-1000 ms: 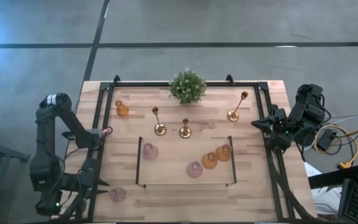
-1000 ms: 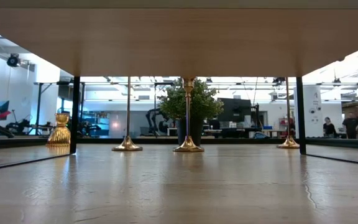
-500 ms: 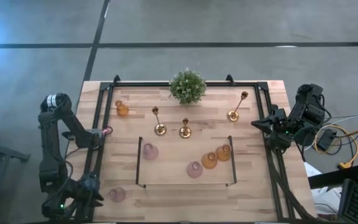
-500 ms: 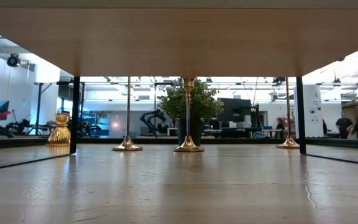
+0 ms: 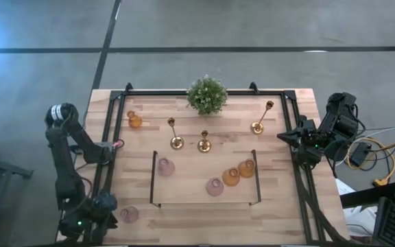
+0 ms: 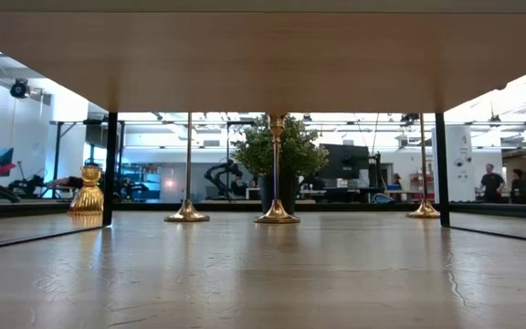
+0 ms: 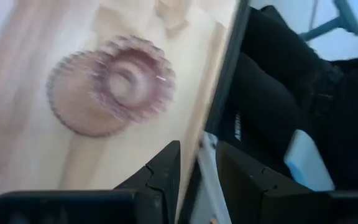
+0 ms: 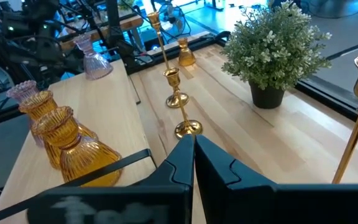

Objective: Pick & Place candle stick holders
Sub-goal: Put the violet candle holder on the shelf

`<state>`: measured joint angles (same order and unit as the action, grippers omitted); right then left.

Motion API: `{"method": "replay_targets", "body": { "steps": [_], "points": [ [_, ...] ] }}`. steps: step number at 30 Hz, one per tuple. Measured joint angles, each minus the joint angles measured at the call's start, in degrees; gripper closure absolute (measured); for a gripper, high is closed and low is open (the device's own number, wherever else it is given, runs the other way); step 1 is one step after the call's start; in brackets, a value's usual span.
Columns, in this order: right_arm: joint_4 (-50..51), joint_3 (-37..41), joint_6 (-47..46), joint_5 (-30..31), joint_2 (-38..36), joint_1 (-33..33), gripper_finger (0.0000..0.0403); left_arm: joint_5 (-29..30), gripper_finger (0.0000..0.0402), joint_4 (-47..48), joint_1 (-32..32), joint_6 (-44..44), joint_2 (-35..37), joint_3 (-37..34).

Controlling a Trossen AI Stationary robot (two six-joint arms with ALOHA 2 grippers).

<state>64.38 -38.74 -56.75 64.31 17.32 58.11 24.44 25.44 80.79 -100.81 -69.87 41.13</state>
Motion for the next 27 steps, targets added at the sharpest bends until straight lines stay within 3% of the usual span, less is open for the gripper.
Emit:
{"method": "replay_targets", "body": {
  "steps": [12, 20, 27],
  "points": [
    [0.0, 0.0, 0.0, 0.0, 0.0, 0.0, 0.0394, 1.0, 0.0296, -1.5, -4.1, 8.0, -1.3, -3.6],
    [0.0, 0.0, 0.0, 0.0, 0.0, 0.0, 0.0394, 9.0, 0.0296, -1.5, -4.3, 14.8, -1.3, -4.1],
    [0.0, 0.0, 0.0, 0.0, 0.0, 0.0, 0.0394, 11.2, 0.0296, 0.8, -5.5, 18.6, -1.3, -4.1]
  ]
}}
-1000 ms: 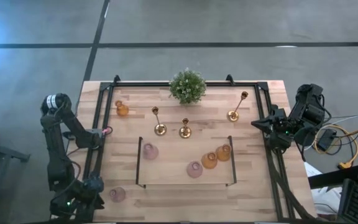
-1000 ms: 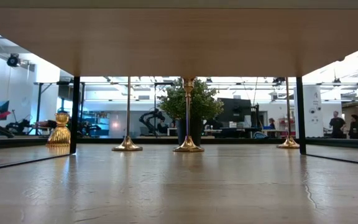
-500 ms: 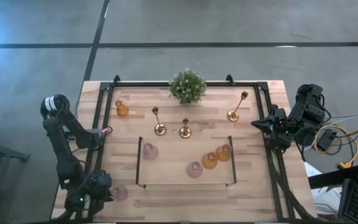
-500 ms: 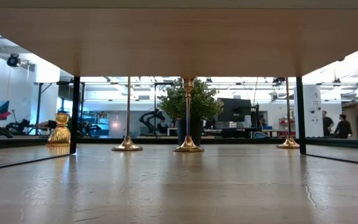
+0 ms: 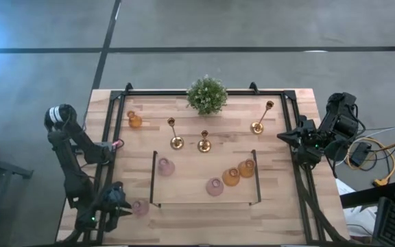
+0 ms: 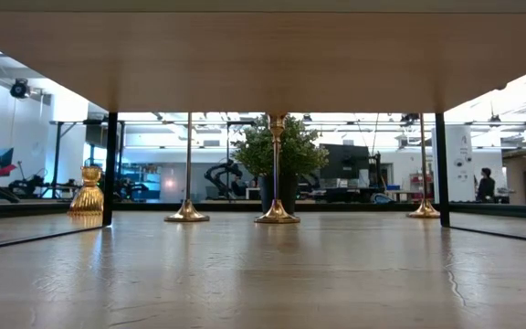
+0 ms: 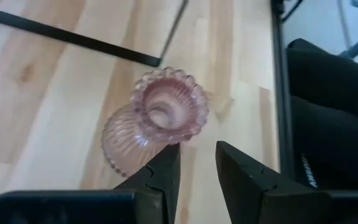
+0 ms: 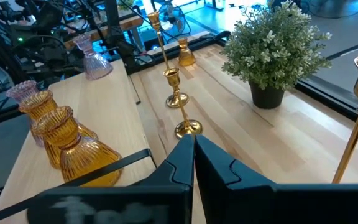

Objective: Pick & Place candle stick holders
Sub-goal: Put the violet candle holder on the shelf

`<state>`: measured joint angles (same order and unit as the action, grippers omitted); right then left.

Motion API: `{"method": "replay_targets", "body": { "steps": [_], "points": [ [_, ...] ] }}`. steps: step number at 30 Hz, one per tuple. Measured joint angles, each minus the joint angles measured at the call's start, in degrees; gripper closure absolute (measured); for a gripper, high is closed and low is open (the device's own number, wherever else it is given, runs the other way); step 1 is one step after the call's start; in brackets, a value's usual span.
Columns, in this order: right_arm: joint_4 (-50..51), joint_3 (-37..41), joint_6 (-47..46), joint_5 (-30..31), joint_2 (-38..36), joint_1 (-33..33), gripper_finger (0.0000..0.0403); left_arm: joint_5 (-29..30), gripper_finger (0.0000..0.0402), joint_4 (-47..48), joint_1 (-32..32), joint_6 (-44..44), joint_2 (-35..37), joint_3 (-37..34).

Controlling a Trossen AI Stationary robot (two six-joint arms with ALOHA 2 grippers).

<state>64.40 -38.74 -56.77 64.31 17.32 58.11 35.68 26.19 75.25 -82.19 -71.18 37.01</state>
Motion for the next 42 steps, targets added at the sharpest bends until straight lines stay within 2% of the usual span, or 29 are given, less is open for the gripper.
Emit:
{"method": "replay_targets", "body": {
  "steps": [7, 16, 22, 33, 42],
  "points": [
    [0.0, 0.0, 0.0, 0.0, 0.0, 0.0, 0.0394, 0.9, 0.0286, 1.3, -0.2, -0.1, 0.0, -0.6],
    [0.0, 0.0, 0.0, 0.0, 0.0, 0.0, 0.0394, 1.9, 0.0207, 1.4, -0.9, 1.3, 0.0, -0.9],
    [0.0, 0.0, 0.0, 0.0, 0.0, 0.0, 0.0394, 1.7, 0.0176, 0.8, -2.3, 1.6, 0.0, -2.9],
    [0.0, 0.0, 0.0, 0.0, 0.0, 0.0, 0.0394, 1.5, 0.017, -11.6, -4.2, 7.6, 0.0, -8.1],
    [0.0, 0.0, 0.0, 0.0, 0.0, 0.0, 0.0394, 2.5, 0.017, -13.2, -6.4, 11.9, 0.0, -9.2]
  ]
}}
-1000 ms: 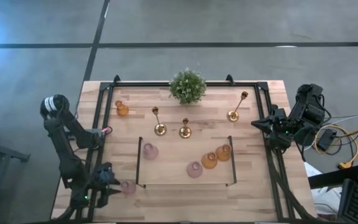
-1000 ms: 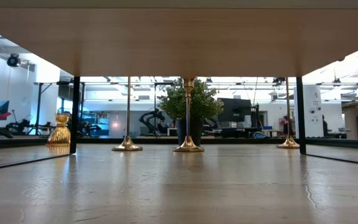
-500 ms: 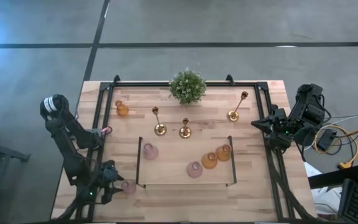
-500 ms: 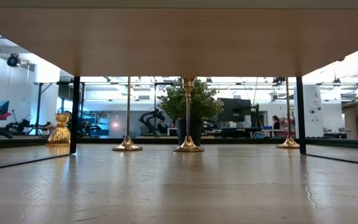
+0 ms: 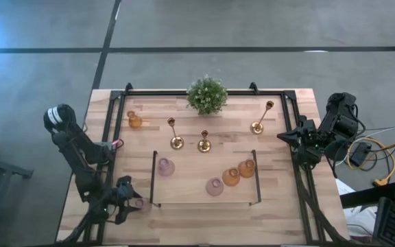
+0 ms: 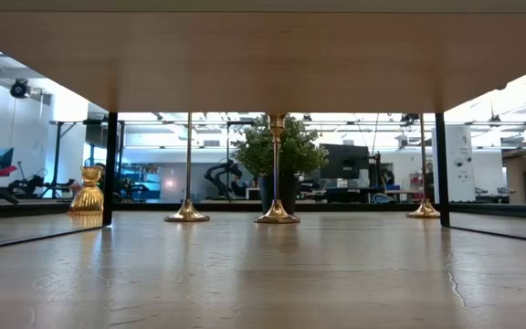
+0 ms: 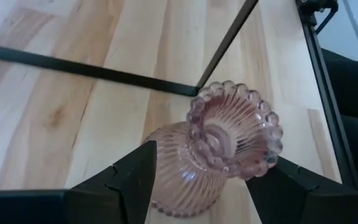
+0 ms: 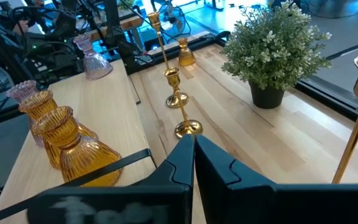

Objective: Pick & Place candle stick holders
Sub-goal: Put the violet candle holder on the shelf

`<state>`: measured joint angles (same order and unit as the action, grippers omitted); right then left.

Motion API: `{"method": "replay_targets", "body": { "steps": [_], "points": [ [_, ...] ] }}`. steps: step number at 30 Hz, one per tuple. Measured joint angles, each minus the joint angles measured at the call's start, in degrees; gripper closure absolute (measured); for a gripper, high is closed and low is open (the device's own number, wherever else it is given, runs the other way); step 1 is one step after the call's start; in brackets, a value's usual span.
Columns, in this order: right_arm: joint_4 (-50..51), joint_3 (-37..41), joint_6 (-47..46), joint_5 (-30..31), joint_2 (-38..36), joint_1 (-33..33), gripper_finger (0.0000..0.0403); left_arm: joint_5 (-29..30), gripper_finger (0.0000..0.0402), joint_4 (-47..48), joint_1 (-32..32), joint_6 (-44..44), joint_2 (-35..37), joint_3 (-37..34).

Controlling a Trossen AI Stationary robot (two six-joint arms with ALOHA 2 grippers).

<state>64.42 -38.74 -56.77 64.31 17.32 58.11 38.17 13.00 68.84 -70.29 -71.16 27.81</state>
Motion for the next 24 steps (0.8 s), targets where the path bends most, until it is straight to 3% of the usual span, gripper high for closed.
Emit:
{"method": "replay_targets", "body": {
  "steps": [7, 24],
  "points": [
    [0.0, 0.0, 0.0, 0.0, 0.0, 0.0, 0.0394, 0.1, 0.017, -4.8, -1.3, 5.3, 0.0, 0.0],
    [0.0, 0.0, 0.0, 0.0, 0.0, 0.0, 0.0394, -1.7, 0.0183, -4.9, -2.6, 9.0, 0.0, 0.0]
  ]
}}
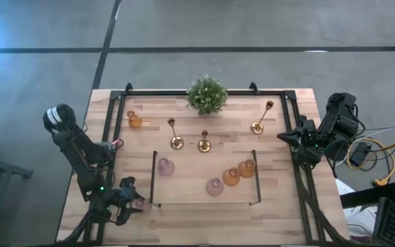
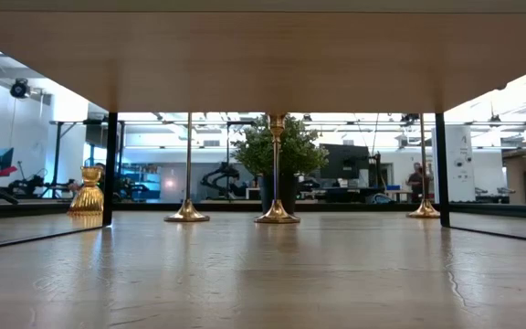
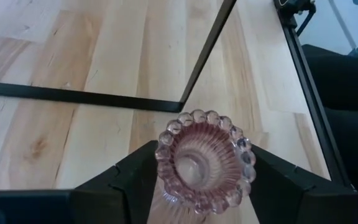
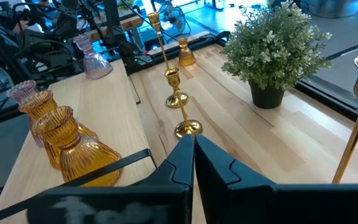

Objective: Pick & Place candle stick holders
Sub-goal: Put the violet candle holder on the shelf

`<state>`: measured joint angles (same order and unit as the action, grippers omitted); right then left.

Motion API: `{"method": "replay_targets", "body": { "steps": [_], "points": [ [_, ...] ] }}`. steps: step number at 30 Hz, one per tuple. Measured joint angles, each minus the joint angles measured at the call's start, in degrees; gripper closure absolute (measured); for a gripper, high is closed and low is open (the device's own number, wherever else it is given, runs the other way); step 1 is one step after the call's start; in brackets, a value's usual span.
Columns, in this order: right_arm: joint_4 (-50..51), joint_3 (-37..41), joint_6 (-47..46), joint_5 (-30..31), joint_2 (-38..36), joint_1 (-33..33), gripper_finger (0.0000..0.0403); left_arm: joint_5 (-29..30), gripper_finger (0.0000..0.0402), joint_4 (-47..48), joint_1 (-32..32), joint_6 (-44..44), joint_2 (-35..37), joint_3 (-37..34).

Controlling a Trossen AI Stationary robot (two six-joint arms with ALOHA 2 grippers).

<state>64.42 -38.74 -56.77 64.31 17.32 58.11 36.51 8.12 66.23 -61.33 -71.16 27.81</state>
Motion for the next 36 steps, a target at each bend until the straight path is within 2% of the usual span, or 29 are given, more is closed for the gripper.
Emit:
{"method": "replay_targets", "body": {
  "steps": [8, 15, 20, 30, 36],
  "points": [
    [0.0, 0.0, 0.0, 0.0, 0.0, 0.0, 0.0394, 0.5, 0.0268, 0.4, -0.2, 0.4, 0.0, 0.0],
    [0.0, 0.0, 0.0, 0.0, 0.0, 0.0, 0.0394, 0.0, 0.0268, 0.6, -0.2, -0.3, 0.1, 0.4],
    [0.0, 0.0, 0.0, 0.0, 0.0, 0.0, 0.0394, -1.2, 0.0268, 3.3, -0.2, -0.3, 1.9, 3.5],
    [0.0, 0.0, 0.0, 0.0, 0.0, 0.0, 0.0394, -4.5, 0.0268, 25.1, -0.1, 2.7, 8.8, 17.8],
    [0.0, 0.0, 0.0, 0.0, 0.0, 0.0, 0.0394, -3.4, 0.0268, 28.6, -0.1, 11.5, 11.3, 26.3]
  ]
}}
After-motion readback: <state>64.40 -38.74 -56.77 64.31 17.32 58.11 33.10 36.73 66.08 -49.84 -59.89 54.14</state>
